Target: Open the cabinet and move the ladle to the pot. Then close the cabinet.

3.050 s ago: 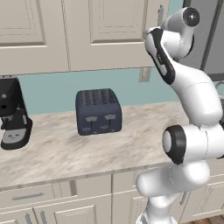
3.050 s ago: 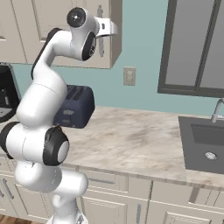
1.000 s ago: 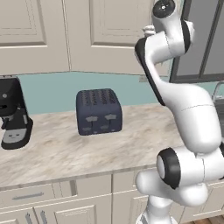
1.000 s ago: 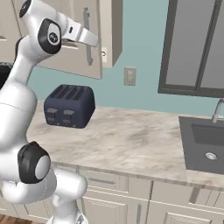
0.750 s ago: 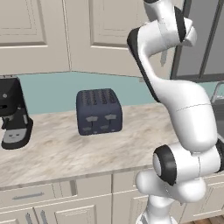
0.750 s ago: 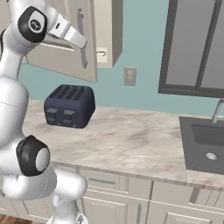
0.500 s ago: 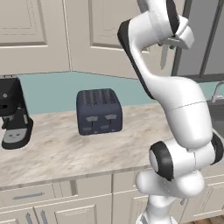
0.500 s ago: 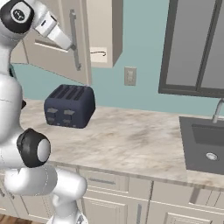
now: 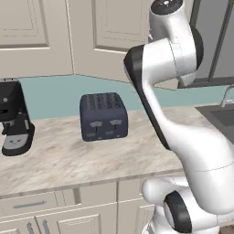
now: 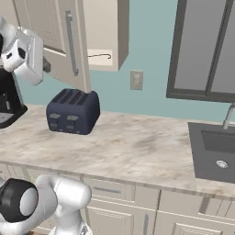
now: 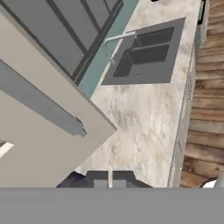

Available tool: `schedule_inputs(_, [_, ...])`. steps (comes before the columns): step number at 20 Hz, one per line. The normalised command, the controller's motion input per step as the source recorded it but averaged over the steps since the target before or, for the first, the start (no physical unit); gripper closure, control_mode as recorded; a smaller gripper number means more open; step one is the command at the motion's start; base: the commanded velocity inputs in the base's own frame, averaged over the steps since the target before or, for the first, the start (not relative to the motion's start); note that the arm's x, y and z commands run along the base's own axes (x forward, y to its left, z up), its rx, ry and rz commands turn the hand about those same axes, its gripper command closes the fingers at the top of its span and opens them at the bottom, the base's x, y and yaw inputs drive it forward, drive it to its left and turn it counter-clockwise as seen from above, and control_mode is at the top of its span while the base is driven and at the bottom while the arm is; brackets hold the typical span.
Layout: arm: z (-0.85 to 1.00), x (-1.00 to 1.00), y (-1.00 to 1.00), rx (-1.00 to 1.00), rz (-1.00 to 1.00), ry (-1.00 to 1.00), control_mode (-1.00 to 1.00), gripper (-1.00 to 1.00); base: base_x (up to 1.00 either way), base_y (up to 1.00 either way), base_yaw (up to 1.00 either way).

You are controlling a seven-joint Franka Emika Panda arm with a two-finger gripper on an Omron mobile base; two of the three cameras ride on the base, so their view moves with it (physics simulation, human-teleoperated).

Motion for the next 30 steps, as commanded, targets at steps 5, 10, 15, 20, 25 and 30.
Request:
schedule_inputs(5, [-0.45, -1.00, 0.22, -0.02, 0.20, -0.67, -1.00, 1.00, 0.00, 0.00, 0.00])
schedule_inputs(10, [1.00, -0.99, -0.36, -0.04, 0.23, -0.49, -1.00, 1.00, 0.00, 0.00, 0.00])
schedule_inputs(15, [0.83, -0.78, -0.80, 0.10, 0.17, -0.16, -1.00, 1.00, 0.00, 0.00, 0.00])
schedule_inputs(20, [0.48, -0.35, -0.74, 0.26, 0.09, 0.07, -1.00, 1.00, 0.00, 0.00, 0.00])
schedule_inputs(25, [0.00, 0.00, -0.51, 0.31, 0.10, 0.06, -1.00, 1.00, 0.00, 0.00, 0.00])
schedule_inputs(30, [-0.33, 0.00, -0.29, 0.39, 0.15, -0.06, -1.00, 1.00, 0.00, 0.00, 0.00])
